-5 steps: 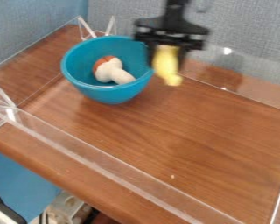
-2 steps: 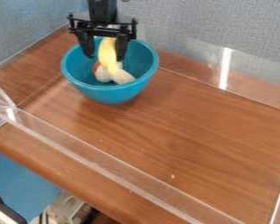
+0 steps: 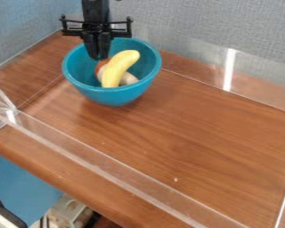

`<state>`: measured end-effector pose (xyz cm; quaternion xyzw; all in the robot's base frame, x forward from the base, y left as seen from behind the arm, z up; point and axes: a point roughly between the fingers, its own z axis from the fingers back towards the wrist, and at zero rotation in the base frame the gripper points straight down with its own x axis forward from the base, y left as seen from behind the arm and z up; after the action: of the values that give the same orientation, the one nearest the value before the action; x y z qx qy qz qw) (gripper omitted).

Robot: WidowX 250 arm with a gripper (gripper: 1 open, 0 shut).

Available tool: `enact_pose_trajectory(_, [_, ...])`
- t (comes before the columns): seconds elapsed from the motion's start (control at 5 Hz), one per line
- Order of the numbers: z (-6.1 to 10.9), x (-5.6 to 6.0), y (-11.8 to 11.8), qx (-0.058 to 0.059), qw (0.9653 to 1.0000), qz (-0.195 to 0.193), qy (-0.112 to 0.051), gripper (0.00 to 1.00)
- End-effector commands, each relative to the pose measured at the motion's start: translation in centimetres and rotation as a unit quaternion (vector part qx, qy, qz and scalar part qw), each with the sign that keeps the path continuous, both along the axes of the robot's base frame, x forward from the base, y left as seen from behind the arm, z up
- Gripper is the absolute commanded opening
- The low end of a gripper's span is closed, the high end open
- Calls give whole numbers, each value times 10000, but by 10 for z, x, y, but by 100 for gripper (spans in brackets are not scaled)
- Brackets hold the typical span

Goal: Put the yellow object in the blue bowl

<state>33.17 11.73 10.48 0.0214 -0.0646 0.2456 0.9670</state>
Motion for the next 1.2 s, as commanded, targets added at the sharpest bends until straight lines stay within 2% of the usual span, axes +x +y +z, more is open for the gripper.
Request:
enact_pose_trajectory(0.0, [20,9,-4,16,9992,105,-377,0])
enact_pose_trajectory(0.2, [24,15,-8,-32,9992,72,-394,100])
enact_pose_trajectory(0.4, [28,20,-12,-83,9991,36,-413,0])
enact_pose_trajectory(0.6, [27,22,-12,-125,9991,-46,-414,100])
enact_pose_trajectory(1.0, [28,24,-12,-172,9985,-263,-439,100])
